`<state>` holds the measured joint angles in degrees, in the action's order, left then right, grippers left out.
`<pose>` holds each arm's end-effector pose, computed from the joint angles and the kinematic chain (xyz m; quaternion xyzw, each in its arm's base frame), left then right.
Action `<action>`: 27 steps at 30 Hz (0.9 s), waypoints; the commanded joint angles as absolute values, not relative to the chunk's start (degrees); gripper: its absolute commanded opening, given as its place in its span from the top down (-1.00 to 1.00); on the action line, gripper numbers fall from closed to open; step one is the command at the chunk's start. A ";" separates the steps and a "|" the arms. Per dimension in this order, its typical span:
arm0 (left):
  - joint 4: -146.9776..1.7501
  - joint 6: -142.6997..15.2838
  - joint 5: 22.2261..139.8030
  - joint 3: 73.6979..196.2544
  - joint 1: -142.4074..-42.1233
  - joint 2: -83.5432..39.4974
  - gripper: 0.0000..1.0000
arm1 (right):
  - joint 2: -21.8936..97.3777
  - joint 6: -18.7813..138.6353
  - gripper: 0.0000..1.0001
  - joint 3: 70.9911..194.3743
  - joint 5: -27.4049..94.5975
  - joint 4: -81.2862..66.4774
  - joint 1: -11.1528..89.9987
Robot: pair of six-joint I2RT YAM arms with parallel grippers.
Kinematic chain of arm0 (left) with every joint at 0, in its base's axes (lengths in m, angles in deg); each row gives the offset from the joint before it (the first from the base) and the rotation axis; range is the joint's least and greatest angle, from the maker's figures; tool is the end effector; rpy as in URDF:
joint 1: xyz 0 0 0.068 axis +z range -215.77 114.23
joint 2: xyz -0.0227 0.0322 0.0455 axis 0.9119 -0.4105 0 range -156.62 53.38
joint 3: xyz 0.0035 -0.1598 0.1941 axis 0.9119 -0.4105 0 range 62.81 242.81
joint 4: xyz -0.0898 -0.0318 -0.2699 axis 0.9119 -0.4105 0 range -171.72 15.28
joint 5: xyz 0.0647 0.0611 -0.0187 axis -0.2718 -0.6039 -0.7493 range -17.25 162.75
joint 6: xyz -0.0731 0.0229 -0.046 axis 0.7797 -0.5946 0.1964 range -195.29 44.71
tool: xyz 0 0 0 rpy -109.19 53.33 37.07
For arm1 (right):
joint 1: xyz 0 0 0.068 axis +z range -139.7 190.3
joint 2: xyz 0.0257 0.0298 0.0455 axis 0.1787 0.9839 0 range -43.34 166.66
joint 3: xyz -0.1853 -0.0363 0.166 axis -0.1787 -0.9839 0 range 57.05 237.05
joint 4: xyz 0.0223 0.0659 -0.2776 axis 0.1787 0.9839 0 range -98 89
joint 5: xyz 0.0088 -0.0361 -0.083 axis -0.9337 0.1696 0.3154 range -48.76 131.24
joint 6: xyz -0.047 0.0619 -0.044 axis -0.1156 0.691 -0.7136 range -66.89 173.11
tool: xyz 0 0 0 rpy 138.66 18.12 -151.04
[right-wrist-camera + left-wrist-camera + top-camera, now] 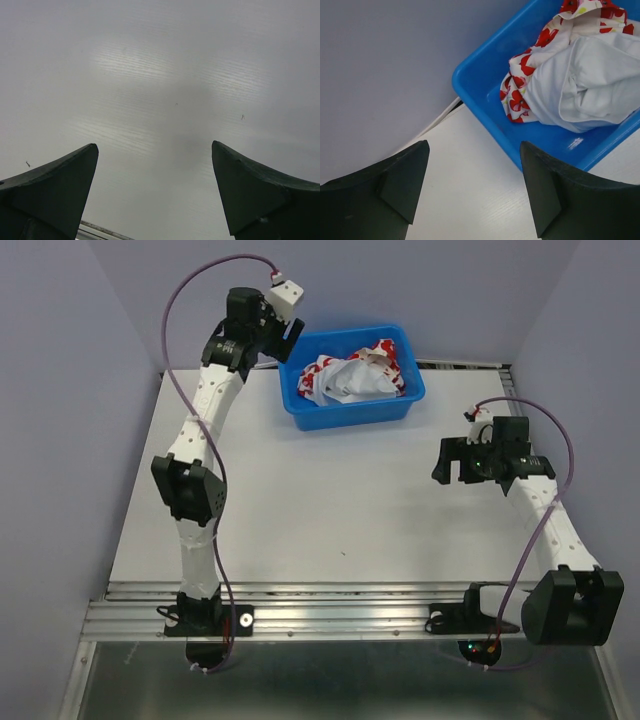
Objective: Fold and stack the skirts
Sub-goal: Grab the skirt from the pile
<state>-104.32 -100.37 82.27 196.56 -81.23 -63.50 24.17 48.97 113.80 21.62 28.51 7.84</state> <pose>0.4980 -0.1514 0.4317 0.3184 0.7122 -0.0124 0.6254 0.3071 0.0136 0.2359 -0.0756 0.9166 0.1377 0.3676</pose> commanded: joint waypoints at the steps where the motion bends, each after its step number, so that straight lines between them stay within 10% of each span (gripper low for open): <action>1: -100.92 -98.93 78.30 198.52 -85.18 -67.99 -0.69 | 25.57 48.80 -1.00 116.90 22.69 26.63 7.75; 27: -87.73 -88.47 84.44 196.40 -88.53 -81.35 -0.70 | 26.97 48.10 -1.00 114.18 23.31 26.01 7.75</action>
<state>-91.47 -90.58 81.99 196.28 -88.03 -81.51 27.66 48.82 113.80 22.45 28.38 7.84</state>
